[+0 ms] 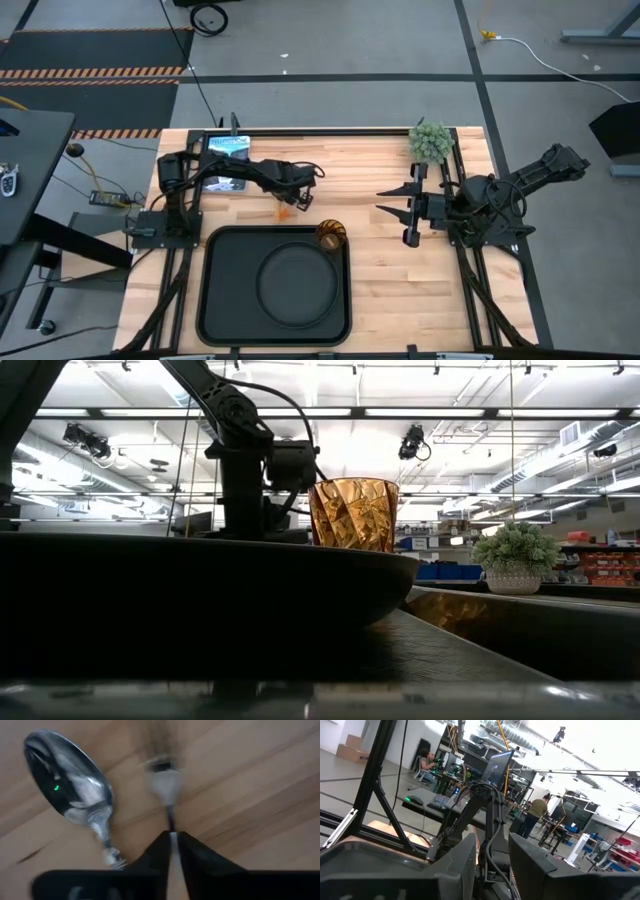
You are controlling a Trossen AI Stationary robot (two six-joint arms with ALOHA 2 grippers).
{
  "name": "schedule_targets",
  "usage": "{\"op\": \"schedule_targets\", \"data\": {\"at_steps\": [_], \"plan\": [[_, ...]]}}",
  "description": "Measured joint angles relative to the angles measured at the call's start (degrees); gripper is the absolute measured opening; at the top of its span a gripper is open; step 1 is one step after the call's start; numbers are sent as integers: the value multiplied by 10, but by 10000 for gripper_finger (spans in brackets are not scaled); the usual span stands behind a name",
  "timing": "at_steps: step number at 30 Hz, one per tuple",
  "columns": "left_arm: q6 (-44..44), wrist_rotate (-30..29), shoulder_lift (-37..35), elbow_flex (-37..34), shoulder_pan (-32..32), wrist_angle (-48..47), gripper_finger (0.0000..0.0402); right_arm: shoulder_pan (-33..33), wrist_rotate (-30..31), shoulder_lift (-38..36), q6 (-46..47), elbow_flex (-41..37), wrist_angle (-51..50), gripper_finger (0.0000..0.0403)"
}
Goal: Pick and place plate/cup/fork/spoon on tray
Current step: Put the orange fork to the left of the black plate on the black serving tray
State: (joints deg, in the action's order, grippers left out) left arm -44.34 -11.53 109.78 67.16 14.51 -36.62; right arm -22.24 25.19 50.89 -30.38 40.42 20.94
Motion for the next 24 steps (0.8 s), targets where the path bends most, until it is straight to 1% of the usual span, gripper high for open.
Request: {"op": "schedule_targets", "data": {"at_steps": [2, 3, 10, 13, 16, 19, 24], "plan": [[4, -2, 0, 0, 0, 2, 17, 0, 0, 0, -4, 0, 0, 121], [4, -2, 0, 0, 0, 2, 13, 0, 1, 0, -6, 0, 0, 121], [-15, -10, -1, 0, 1, 16, 9, 0, 2, 0, -9, 0, 0, 121], [-18, -13, -14, -1, 2, 29, 8, -2, 2, 0, -8, 0, -3, 121], [-32, -15, -45, 15, -6, 7, 7, -8, 2, 0, -8, 0, -16, 121], [-49, -15, -83, 37, -26, -38, 7, -19, 2, -7, -8, 0, -28, 121], [-129, -30, -148, 73, -85, -141, 7, -43, 2, -42, -8, 0, -58, 121]]}}
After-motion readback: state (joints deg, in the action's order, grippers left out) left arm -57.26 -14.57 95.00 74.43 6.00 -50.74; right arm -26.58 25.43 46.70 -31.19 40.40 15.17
